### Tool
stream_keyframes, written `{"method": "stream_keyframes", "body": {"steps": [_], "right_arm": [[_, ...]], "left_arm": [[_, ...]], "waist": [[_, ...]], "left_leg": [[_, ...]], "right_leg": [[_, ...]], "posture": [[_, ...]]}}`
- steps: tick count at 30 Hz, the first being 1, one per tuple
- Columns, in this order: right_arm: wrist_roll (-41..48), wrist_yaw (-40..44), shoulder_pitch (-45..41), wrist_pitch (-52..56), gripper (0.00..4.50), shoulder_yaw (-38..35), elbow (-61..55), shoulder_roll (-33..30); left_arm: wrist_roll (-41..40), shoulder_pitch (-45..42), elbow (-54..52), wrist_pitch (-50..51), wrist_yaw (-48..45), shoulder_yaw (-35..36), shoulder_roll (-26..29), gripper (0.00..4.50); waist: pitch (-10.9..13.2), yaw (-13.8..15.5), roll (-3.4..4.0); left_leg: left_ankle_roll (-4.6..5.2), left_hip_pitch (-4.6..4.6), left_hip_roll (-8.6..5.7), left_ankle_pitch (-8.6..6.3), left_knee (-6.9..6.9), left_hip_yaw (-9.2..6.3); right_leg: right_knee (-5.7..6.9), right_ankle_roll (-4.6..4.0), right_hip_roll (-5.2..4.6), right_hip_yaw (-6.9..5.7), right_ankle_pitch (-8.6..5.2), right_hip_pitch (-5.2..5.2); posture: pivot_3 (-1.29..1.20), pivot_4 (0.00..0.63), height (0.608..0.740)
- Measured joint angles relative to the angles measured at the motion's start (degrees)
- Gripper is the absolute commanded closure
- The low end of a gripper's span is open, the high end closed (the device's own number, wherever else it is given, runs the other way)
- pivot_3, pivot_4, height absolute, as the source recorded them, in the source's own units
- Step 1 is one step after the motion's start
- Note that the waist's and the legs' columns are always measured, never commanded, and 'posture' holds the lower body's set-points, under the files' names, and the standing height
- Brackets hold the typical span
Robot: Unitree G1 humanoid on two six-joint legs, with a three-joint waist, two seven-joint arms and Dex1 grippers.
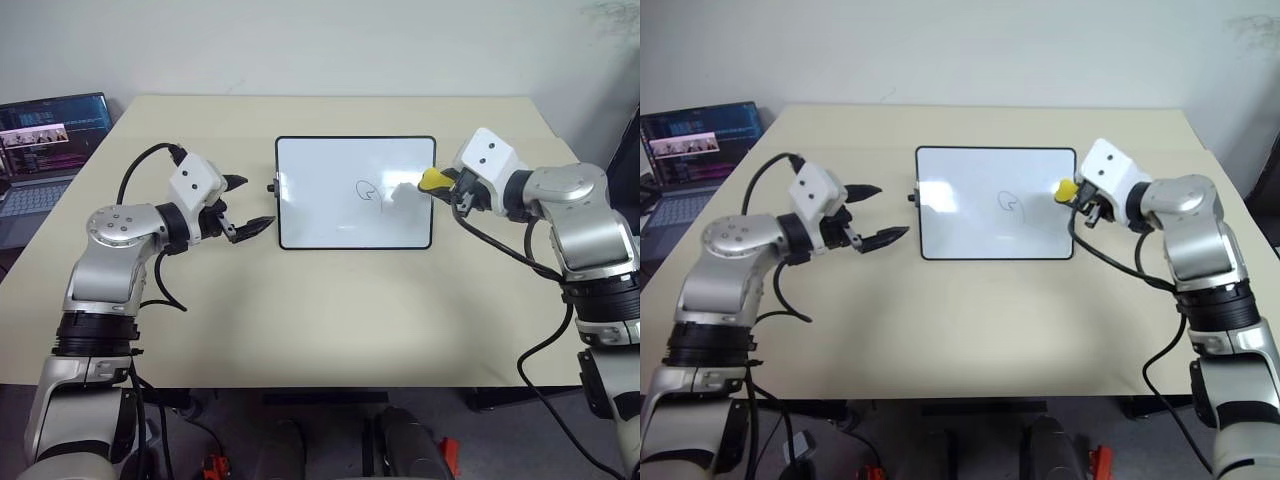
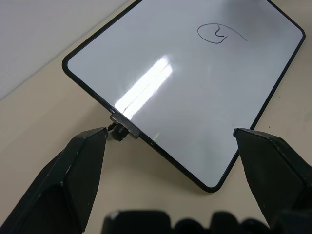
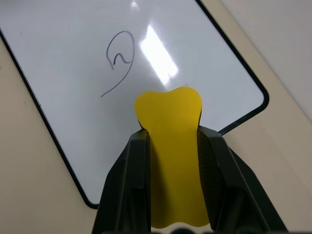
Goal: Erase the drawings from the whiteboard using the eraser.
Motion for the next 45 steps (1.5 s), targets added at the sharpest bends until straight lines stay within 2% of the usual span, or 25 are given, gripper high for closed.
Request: {"method": "stream_keyframes", "body": {"steps": [34, 38, 41, 45], "right_arm": [[3.33, -2.17, -2.43, -0.78, 3.52, -0.59, 3.95, 1.3], [4.15, -4.03, -3.43, -0.71, 3.52, -0.82, 5.08, 5.7], [4.62, -7.83, -4.58, -1.53, 3.52, -0.43, 9.43, 11.77], [3.64, -12.15, -5.36, -4.14, 3.52, -0.06, 17.1, 15.32]], "left_arm": [[-0.56, -2.14, -0.3, -0.3, 0.42, 0.0, -0.03, 0.0], [-0.58, -1.96, -0.32, -0.37, 0.49, 0.02, -0.1, 0.0], [-0.59, -1.8, -0.87, -0.4, 0.56, -0.2, -1.32, 0.0], [-0.52, -1.63, -0.92, -0.4, 0.63, -0.25, -1.54, 0.0]], "waist": [[0.0, 0.02, 0.0], [0.0, -0.24, 0.0], [0.0, -0.13, 0.0], [0.0, 0.15, 0.0]], "left_leg": [[0.0, 0.0, 0.0, 0.0, 0.0, 0.0], [0.0, 0.03, 0.01, 0.0, 0.0, 0.02], [0.0, 0.03, 0.01, 0.01, 0.01, -0.01], [0.0, -0.01, -0.01, 0.0, 0.03, -0.01]], "right_leg": [[-0.01, -0.04, 0.0, -0.01, 0.02, 0.0], [0.04, -0.06, 0.01, 0.02, 0.04, 0.0], [0.08, -0.1, 0.01, 0.0, 0.06, 0.01], [0.05, -0.12, -0.01, -0.01, 0.08, 0.0]], "posture": [[0.0, 0.15, 0.74], [0.0, 0.15, 0.74], [0.0, 0.15, 0.74], [0.0, 0.15, 0.74]]}}
